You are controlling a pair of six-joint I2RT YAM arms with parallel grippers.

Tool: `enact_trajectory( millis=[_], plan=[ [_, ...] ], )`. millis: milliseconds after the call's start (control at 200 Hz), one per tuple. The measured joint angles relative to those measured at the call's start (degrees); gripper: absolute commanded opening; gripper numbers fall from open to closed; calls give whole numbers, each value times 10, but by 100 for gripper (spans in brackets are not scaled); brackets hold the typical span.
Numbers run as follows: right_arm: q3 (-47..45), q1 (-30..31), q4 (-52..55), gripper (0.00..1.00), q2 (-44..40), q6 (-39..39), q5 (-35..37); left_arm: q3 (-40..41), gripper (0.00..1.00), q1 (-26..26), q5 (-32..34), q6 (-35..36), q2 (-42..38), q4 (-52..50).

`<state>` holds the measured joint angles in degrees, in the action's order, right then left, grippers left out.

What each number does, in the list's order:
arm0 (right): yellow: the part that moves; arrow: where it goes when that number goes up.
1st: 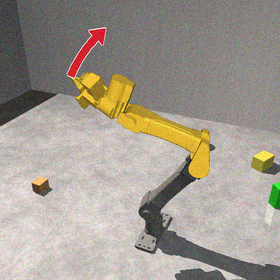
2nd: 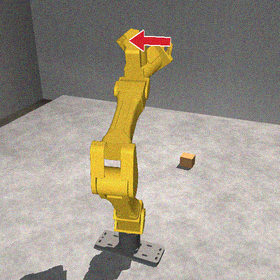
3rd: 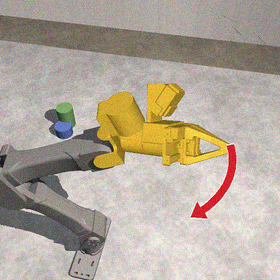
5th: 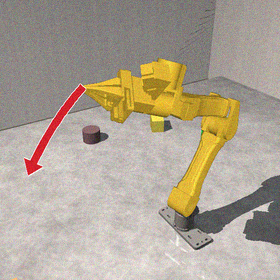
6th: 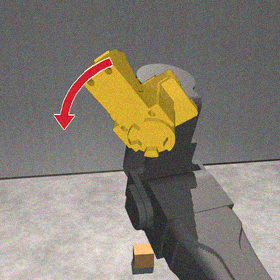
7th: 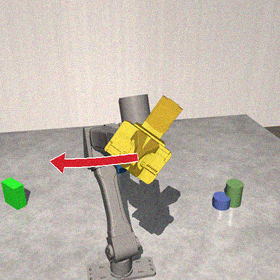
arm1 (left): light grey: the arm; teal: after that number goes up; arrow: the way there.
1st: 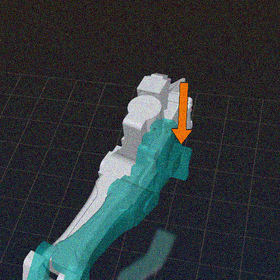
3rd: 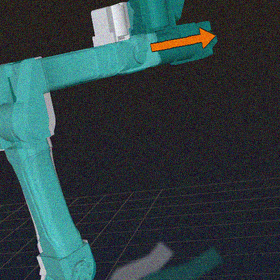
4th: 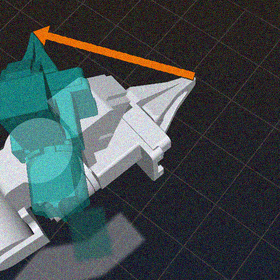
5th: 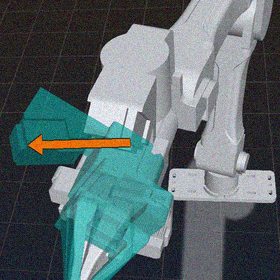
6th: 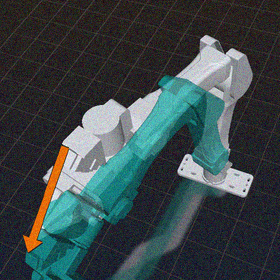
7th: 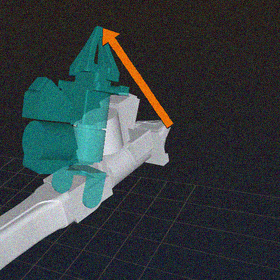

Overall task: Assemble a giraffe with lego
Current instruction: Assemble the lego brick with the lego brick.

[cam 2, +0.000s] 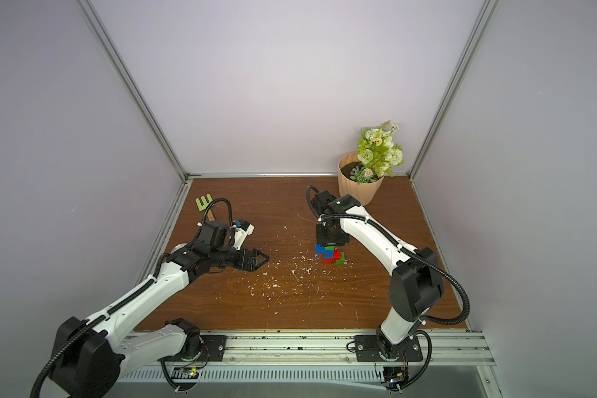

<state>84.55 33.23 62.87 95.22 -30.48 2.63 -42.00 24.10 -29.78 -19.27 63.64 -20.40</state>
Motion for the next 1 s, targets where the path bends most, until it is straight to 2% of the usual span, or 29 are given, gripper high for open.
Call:
enact_trajectory(
  millis=[625,1001],
  plan=[
    [-50,1,-44,23,-30,7,4,0,100,0,0,0,0,0],
    [-43,1,-34,28,-24,26,6,0,100,0,0,0,0,0]
  ],
)
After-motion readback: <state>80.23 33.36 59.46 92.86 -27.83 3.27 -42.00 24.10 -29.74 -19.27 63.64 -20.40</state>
